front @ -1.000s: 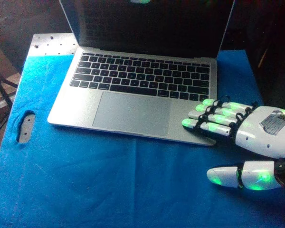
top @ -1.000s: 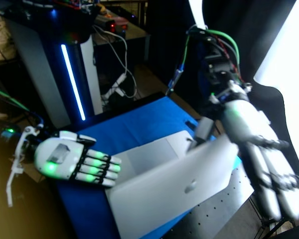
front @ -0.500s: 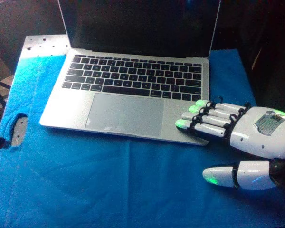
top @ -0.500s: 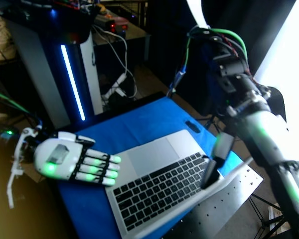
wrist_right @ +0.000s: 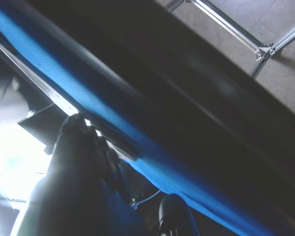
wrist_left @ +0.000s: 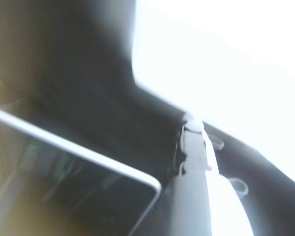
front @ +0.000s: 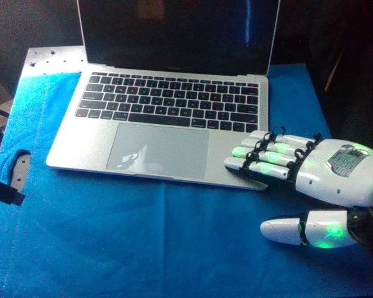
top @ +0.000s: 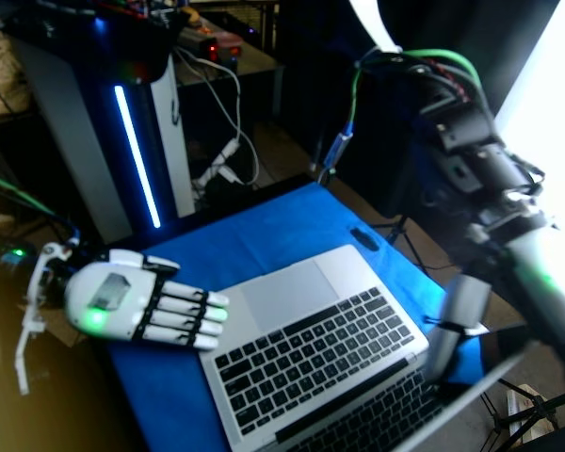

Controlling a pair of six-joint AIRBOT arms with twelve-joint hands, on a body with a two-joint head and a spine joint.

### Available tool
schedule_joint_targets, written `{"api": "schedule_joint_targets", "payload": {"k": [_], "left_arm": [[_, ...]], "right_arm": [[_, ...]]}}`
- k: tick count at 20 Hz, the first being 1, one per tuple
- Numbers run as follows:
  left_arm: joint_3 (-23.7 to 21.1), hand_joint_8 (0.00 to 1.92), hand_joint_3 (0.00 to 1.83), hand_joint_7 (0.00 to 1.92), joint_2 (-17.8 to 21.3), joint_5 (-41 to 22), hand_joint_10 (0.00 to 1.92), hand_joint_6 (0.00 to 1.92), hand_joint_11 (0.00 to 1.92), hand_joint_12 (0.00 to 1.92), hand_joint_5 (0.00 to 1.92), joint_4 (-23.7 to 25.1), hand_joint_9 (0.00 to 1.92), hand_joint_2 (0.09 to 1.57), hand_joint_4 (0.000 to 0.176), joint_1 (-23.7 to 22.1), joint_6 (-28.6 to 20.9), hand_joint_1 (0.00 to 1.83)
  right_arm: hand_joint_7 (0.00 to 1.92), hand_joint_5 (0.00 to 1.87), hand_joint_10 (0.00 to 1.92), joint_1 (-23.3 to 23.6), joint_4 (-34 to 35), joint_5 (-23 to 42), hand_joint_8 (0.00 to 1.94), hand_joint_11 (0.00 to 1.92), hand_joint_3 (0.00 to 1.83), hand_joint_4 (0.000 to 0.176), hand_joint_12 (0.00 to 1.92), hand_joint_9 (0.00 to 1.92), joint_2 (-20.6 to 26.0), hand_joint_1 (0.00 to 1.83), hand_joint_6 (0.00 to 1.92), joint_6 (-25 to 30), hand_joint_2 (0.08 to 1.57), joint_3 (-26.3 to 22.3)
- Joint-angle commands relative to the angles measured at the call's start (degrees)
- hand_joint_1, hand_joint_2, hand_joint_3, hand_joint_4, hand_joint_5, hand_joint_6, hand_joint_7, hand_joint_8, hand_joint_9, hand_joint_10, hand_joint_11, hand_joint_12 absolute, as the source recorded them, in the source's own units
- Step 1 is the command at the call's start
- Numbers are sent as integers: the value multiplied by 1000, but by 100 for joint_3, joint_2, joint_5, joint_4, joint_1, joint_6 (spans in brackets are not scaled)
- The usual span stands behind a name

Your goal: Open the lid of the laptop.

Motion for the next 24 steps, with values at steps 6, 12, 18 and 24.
{"api": "schedule_joint_targets", "payload": {"k": [6, 12, 18, 24], "left_arm": [[-655, 0, 0, 0, 482, -1044, 0, 0, 0, 0, 0, -119, 0, 950, 176, -56, 111, 804], [-2624, 0, 3, 0, 1784, -2765, 0, 0, 0, 0, 0, -725, 0, 962, 176, 485, 108, 572], [-4156, 5, 0, 16, 2972, -4714, 0, 13, 0, 0, 66, -1242, 0, 929, 120, 1330, 67, 728], [-5558, 13, 0, 82, 4111, -6630, 0, 10, 0, 0, 127, -2166, 0, 898, 87, 3115, -84, 732]], "right_arm": [[0, 2, 0, 38, -129, 119, 0, 16, 0, 0, 7, 0, -102, 0, 1, 108, 1319, -43], [0, 0, 2, 35, 49, 123, 0, 17, 2, 0, 9, 4, -75, 0, 0, 118, 1328, -112], [54, 51, 9, 35, 419, 517, 15, 83, 0, 0, 37, 30, 106, 0, 11, 117, 1313, -198], [29, 56, 4, -151, 1463, 2291, 4, 35, 0, 18, 13, 16, 746, 173, 3, 114, 1259, -534]]}}
